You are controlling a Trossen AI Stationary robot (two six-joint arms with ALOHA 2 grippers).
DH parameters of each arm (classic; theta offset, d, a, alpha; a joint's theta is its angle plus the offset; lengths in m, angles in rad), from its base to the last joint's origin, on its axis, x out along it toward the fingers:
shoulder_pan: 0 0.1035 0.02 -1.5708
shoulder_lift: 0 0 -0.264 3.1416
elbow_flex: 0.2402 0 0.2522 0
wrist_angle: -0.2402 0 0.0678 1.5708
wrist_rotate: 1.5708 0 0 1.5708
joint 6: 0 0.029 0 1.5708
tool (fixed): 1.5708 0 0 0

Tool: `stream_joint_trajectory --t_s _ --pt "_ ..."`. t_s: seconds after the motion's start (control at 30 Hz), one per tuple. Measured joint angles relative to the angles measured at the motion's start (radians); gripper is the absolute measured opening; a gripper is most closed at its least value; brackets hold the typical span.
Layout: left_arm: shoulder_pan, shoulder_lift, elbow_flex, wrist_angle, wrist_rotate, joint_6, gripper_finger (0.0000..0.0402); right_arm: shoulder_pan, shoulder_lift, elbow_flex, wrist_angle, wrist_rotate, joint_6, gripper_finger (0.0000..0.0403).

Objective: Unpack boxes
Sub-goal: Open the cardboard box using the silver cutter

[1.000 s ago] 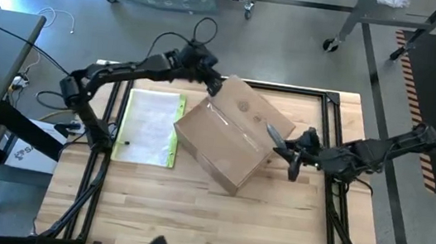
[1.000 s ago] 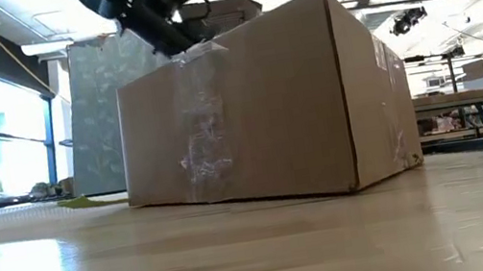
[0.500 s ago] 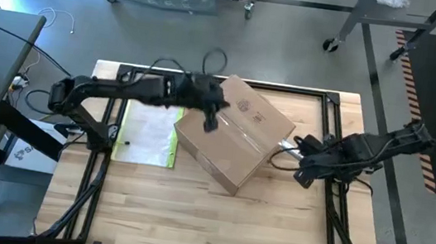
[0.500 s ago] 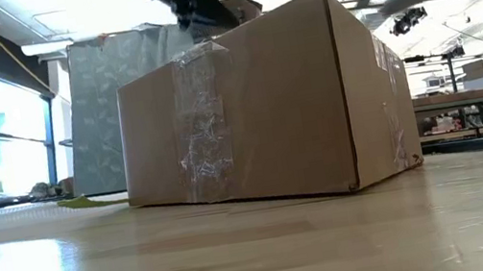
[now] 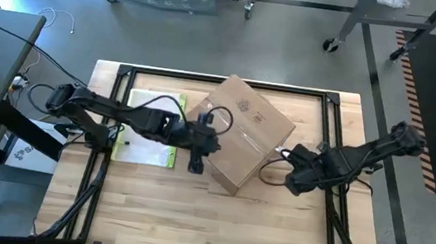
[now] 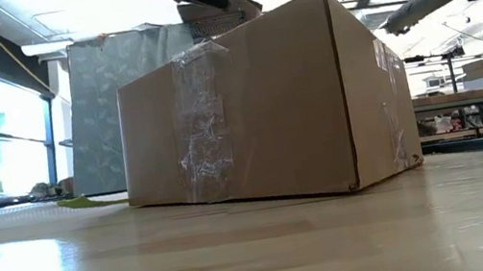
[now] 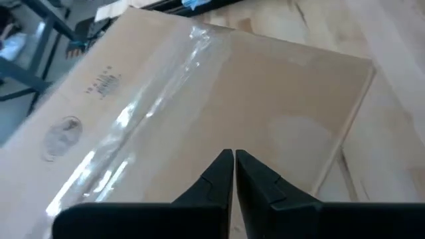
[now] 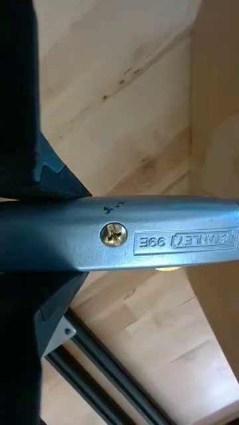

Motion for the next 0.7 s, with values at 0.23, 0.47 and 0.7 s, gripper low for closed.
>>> stream_joint_trajectory --t_s 0.23,0.47,0.7 --pt "-0.019 0.059 0.0 0.029 -0.018 -0.087 0.0023 0.025 0.011 -0.001 -0.034 0.008 -0.011 0.0104" --pt "-0.019 0.101 0.0 0.077 -0.051 -0.134 0.0087 0.129 0.012 -0.001 -0.034 0.008 0.094 0.0104" --pt "-0.042 0.095 0.0 0.149 -0.051 -0.147 0.0142 0.203 0.011 -0.001 -0.033 -0.043 0.092 0.0104"
